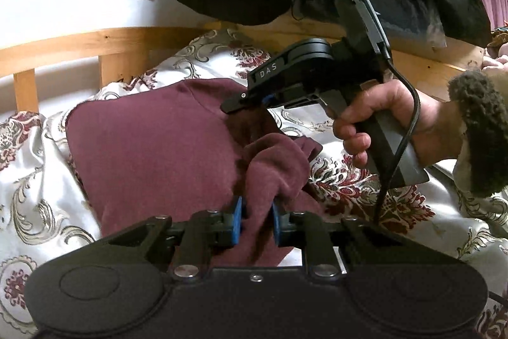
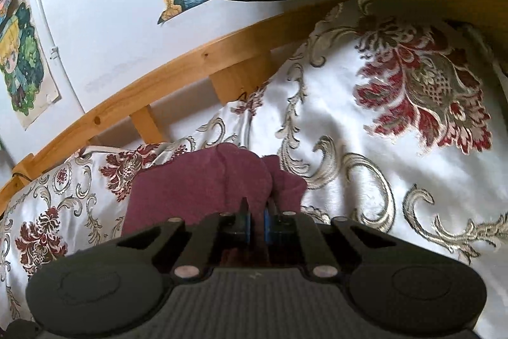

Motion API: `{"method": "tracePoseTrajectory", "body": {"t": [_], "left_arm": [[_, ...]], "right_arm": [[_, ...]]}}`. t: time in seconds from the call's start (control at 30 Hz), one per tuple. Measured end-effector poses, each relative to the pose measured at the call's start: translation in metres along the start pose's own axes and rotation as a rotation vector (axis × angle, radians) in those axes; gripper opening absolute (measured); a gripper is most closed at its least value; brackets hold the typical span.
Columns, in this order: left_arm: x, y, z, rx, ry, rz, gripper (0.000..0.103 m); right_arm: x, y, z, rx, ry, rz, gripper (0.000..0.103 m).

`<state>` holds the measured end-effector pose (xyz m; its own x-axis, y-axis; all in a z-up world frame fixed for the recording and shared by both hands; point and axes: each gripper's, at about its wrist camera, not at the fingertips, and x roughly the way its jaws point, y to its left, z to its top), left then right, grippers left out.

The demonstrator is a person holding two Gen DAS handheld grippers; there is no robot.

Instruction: Fold small clothes

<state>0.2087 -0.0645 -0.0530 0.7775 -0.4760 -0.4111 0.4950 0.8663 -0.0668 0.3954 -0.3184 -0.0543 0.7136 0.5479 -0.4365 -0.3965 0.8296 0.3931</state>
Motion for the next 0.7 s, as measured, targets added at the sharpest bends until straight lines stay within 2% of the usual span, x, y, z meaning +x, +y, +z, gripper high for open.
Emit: {"method": "tracePoseTrajectory", "body": {"t": [0.13,0.17,0.23,0.27,0.3,0.33,0.4,0.5,0.6,0.7], "left_arm": [[0.001,0.004,-0.001,-0.022,0.015,-0.012,0.026],[0.0,0.005,-0.001,-0.033,0.018,-0.014,0.029],[-0.002,0.008,0.001,-0.052,0.024,-0.024,0.054],[-0.004,0.009,0.002,-0.06,0.021,-0.027,0.061],[-0.007,0.01,0.003,-0.068,0.011,-0.028,0.073],[-0.011,0.011,0.003,-0.076,-0.003,-0.028,0.081],[-0.021,0.014,0.003,-0.103,-0.037,-0.031,0.088],[-0.035,0.023,0.004,-0.183,-0.099,-0.024,0.102],[-0.041,0.036,0.007,-0.277,-0.129,0.015,0.102],[-0.041,0.052,0.008,-0.38,-0.113,0.063,0.102]], "right_arm": [[0.002,-0.006,-0.005,0.024,0.007,-0.005,0.013],[0.002,-0.008,-0.006,0.038,0.01,-0.009,0.022],[-0.001,-0.009,-0.009,0.051,0.01,-0.033,0.033],[-0.003,-0.009,-0.012,0.051,0.007,-0.041,0.041],[-0.007,-0.009,-0.015,0.05,0.004,-0.051,0.049],[-0.01,-0.01,-0.017,0.05,0.003,-0.066,0.053],[-0.022,-0.011,-0.025,0.064,-0.007,-0.095,0.065],[-0.041,-0.009,-0.037,0.101,-0.02,-0.127,0.075],[-0.061,0.001,-0.049,0.094,-0.042,-0.131,0.087],[-0.071,0.013,-0.054,0.061,-0.025,-0.117,0.088]]}}
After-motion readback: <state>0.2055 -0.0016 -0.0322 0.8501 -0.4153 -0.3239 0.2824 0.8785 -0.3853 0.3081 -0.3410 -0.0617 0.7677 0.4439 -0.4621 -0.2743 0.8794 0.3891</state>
